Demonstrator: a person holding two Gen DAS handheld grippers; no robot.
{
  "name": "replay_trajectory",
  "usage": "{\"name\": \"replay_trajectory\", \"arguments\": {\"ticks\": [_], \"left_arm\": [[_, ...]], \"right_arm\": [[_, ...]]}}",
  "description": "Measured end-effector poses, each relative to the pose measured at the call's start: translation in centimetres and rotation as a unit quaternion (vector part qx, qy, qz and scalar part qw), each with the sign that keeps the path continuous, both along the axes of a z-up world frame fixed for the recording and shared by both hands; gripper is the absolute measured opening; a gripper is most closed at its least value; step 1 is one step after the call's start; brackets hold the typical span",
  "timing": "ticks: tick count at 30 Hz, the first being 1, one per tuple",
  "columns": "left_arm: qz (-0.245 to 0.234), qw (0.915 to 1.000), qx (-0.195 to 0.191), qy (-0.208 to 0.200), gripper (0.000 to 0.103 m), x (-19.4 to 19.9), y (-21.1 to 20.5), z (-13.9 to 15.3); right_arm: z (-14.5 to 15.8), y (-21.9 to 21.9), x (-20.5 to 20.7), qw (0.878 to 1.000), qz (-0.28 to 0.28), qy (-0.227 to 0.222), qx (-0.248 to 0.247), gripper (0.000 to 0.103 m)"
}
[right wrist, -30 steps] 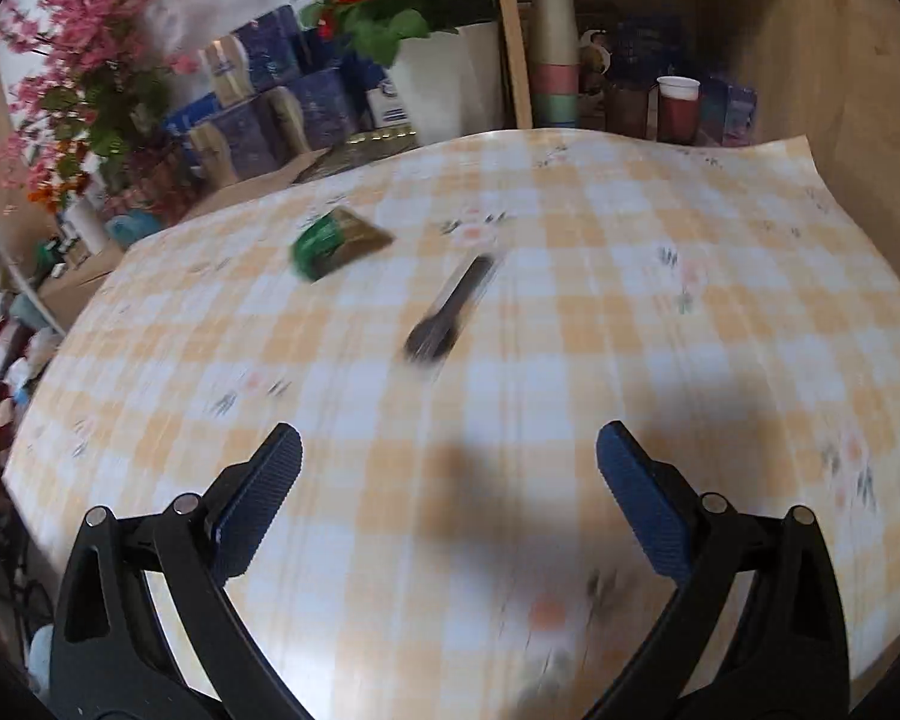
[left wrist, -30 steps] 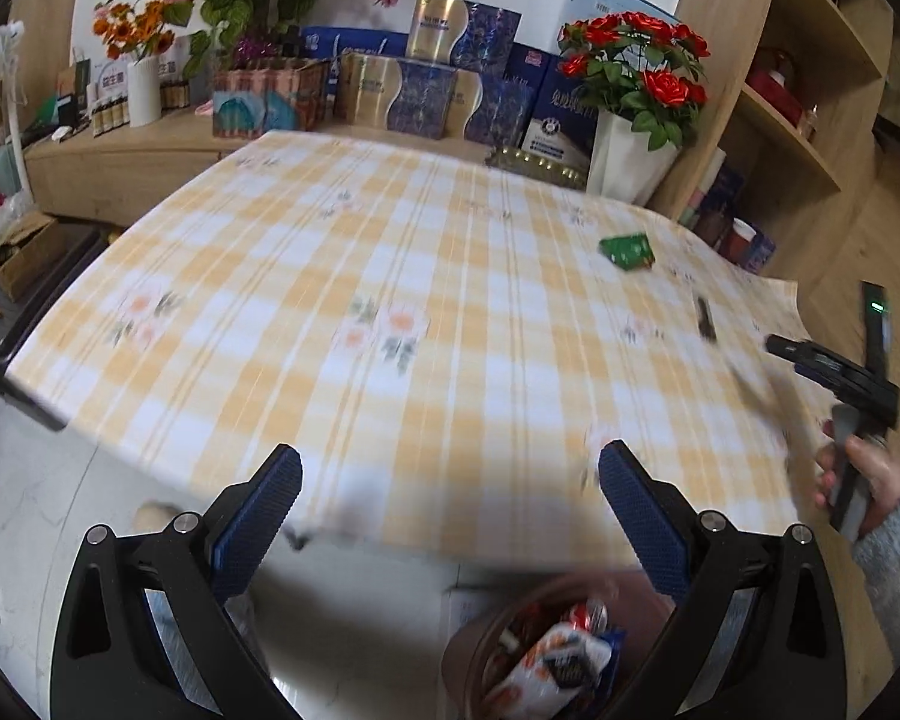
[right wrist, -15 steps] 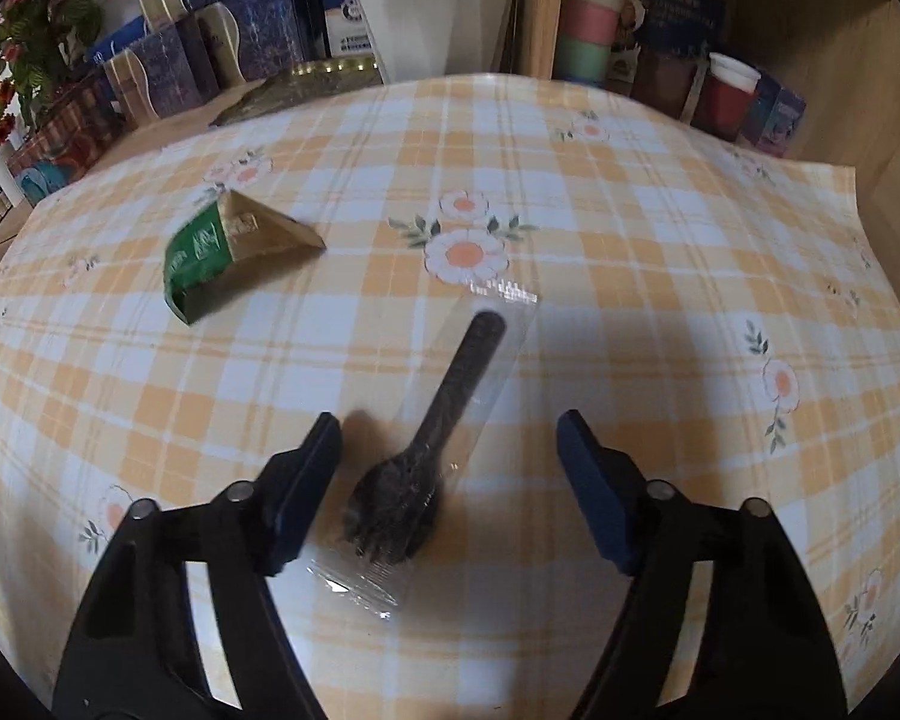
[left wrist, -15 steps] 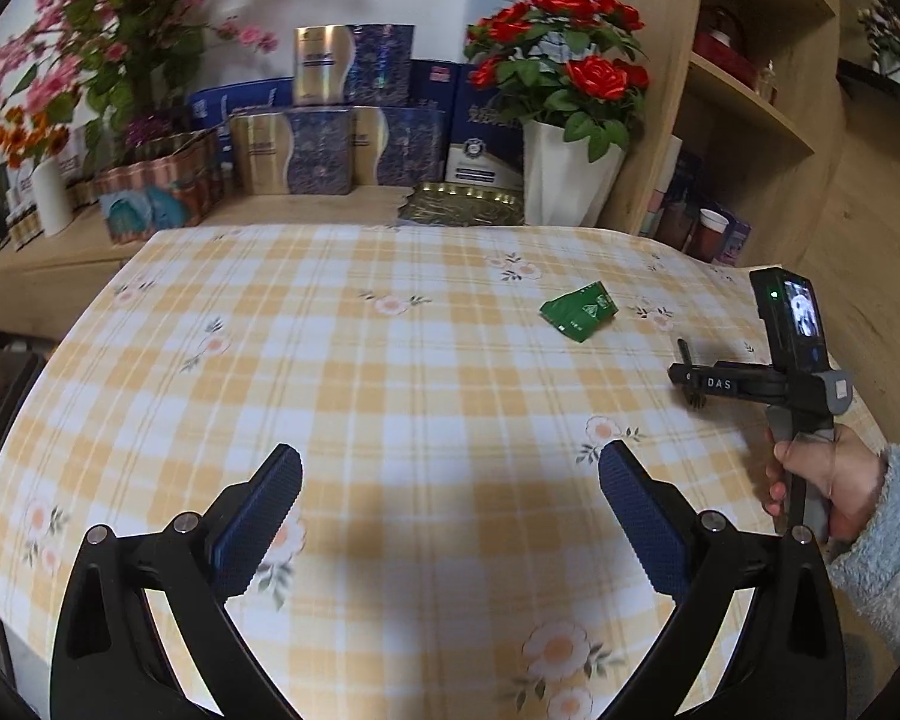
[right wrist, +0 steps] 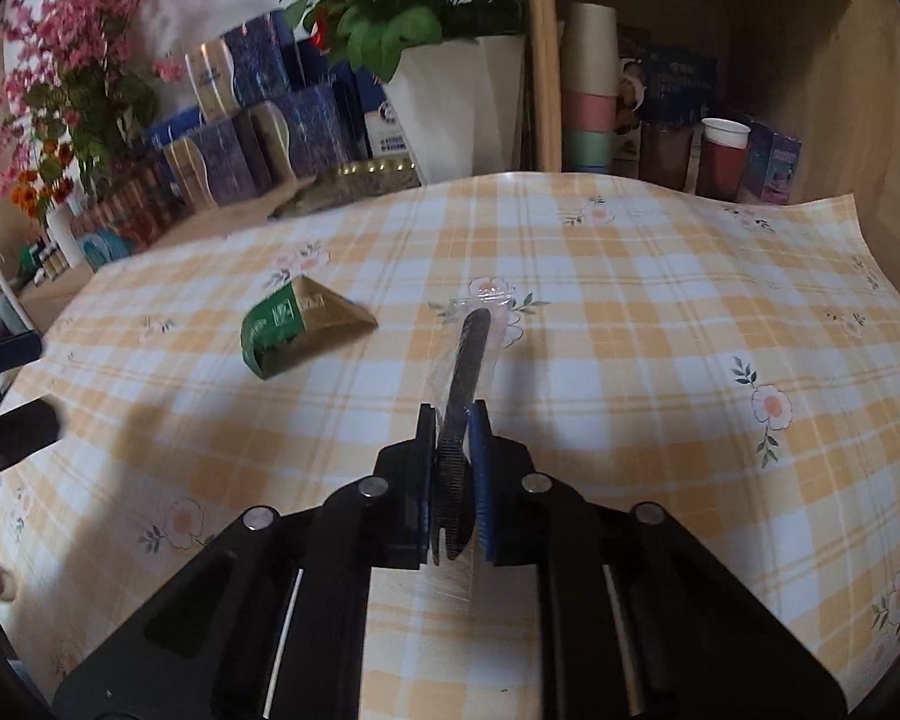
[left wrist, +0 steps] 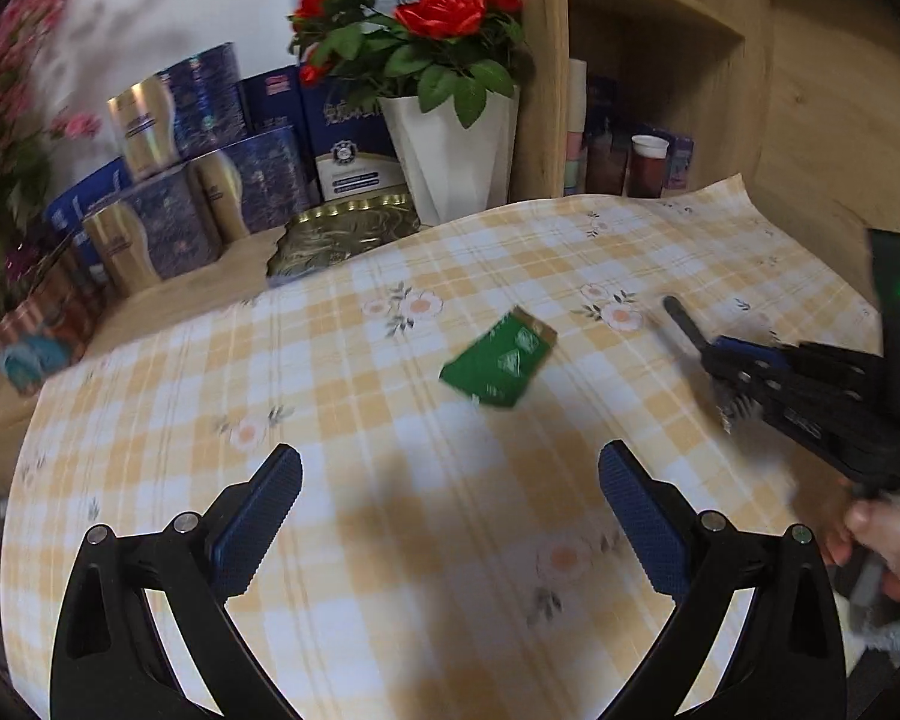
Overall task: Collect trash
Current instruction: 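Grasp the black comb in clear plastic with the right tool, then grasp the green snack wrapper with the left tool while the right holds the comb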
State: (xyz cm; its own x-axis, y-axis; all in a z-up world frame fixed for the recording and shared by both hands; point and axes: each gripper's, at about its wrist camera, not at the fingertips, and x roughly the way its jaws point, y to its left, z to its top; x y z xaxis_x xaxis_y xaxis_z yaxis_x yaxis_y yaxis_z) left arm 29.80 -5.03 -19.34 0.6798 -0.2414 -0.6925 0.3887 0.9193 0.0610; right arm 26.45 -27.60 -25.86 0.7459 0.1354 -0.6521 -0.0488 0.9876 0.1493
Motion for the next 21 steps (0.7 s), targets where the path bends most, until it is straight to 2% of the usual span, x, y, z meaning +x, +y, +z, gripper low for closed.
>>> {"name": "replay_trajectory", "arguments": {"ticks": [6,12,17,19,20,21], "left_arm": [[-0.035,0.9985,-0.035,0.021,0.097,6.5,-2.0,-1.2],[-0.052,0.9968,-0.025,0.056,0.097,10.4,-4.6,-3.4],[-0.064,0.9943,-0.007,0.085,0.096,11.5,-6.1,-5.4],[-0.07,0.9913,0.009,0.111,0.073,11.9,-6.5,-6.4],[-0.069,0.9901,0.025,0.12,0.052,12.0,-6.7,-6.9],[-0.07,0.9909,0.029,0.111,0.034,11.7,-6.7,-6.7]], "right_arm": [[0.2,-1.1,0.0,1.0,-0.012,-0.01,0.026,0.015],[0.2,-1.8,-0.2,0.999,-0.019,-0.016,0.044,0.015],[0.0,-2.0,-0.1,0.998,-0.02,-0.012,0.053,0.015],[0.0,-2.0,-0.1,0.998,-0.018,-0.011,0.053,0.015],[0.0,-2.0,-0.1,0.998,-0.018,-0.012,0.052,0.015],[0.0,-2.0,-0.1,0.998,-0.018,-0.012,0.052,0.015]]}}
